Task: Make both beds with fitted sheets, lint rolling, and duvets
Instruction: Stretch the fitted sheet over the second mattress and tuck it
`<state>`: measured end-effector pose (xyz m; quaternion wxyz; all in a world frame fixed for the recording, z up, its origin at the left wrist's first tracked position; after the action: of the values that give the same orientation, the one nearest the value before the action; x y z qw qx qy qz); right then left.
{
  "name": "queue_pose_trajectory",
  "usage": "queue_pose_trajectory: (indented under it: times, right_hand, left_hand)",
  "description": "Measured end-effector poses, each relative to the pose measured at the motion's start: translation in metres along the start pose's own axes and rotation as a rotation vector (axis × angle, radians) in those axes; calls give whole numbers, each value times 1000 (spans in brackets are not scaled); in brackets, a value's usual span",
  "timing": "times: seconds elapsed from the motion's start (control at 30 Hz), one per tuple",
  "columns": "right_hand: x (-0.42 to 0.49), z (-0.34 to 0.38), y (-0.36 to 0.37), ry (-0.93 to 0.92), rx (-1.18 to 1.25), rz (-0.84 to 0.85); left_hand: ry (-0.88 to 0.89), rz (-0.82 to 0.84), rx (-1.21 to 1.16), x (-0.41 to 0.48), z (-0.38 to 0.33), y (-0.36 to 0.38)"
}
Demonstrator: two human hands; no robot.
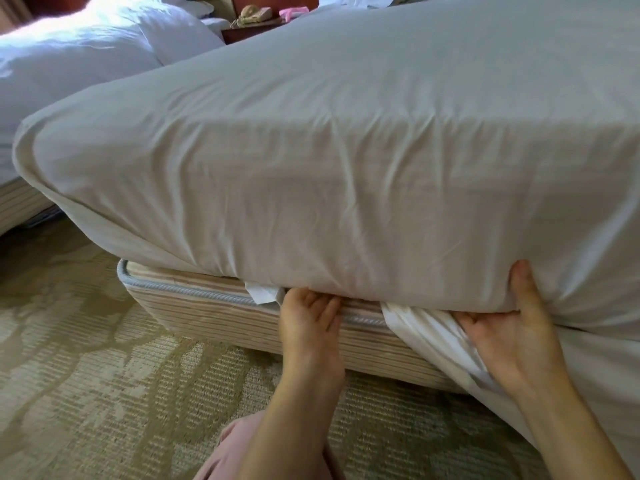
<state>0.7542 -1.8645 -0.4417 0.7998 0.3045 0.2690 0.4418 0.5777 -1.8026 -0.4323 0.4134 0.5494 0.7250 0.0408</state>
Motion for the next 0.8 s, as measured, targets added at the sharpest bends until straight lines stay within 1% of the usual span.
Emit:
queue_pose_trajectory:
  times: [0.03, 0.07, 0.1, 0.13, 0.17, 0.23, 0.27, 0.33, 0.43, 0.5, 0.57, 0.6, 0.7, 0.8]
  right_hand:
    - [0, -1, 0, -3, 3, -4]
    - [0, -1, -1, -5, 6, -7]
    - [1, -2, -1, -5, 8, -12]
    - [1, -2, 0, -4, 8, -16]
    - [1, -2, 0, -4, 6, -16]
    - [0, -2, 1, -3, 7, -9]
    - [-1, -2, 2, -1, 12, -10]
    - [-1, -2, 3, 1, 23, -15]
    - [-2, -1, 4, 1, 25, -16]
    - [-2, -1, 3, 3, 25, -21]
    - [-2, -1, 2, 4, 11, -19]
    - [-2, -1, 3, 3, 3, -20]
    - [-1, -1, 3, 0, 8, -29]
    - [1, -1, 2, 5, 9, -39]
  left_hand:
    - [203, -82, 136, -6, -10, -6]
    - [356, -157, 232, -7, -20, -13]
    - [431, -221, 297, -4, -29, -18]
    - [438, -272, 335, 0, -37, -22]
    - [393, -288, 364, 4, -41, -25]
    - [267, -228, 426, 10, -41, -26]
    - [238, -191, 464, 12, -39, -26]
    - [231, -156, 526, 17, -39, -25]
    - [244, -216, 712, 26, -40, -27]
    - [314, -246, 911, 27, -37, -29]
    - [467, -258, 1127, 26, -35, -28]
    - [504, -256, 1187, 26, -35, -27]
    - [422, -237, 1200, 28, -41, -19]
    - [407, -213, 1109, 28, -45, -14]
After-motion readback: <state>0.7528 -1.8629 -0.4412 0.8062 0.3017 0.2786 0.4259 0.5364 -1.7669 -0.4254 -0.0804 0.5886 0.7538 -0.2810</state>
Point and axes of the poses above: each hand's wrist, its own x-axis towards the middle knuckle, its own y-axis out of the palm, z = x × y, the point moved 1 cm from there along x, towards the middle knuckle, and after that the axes turned 1 degree about z, right-handed, at the moved point
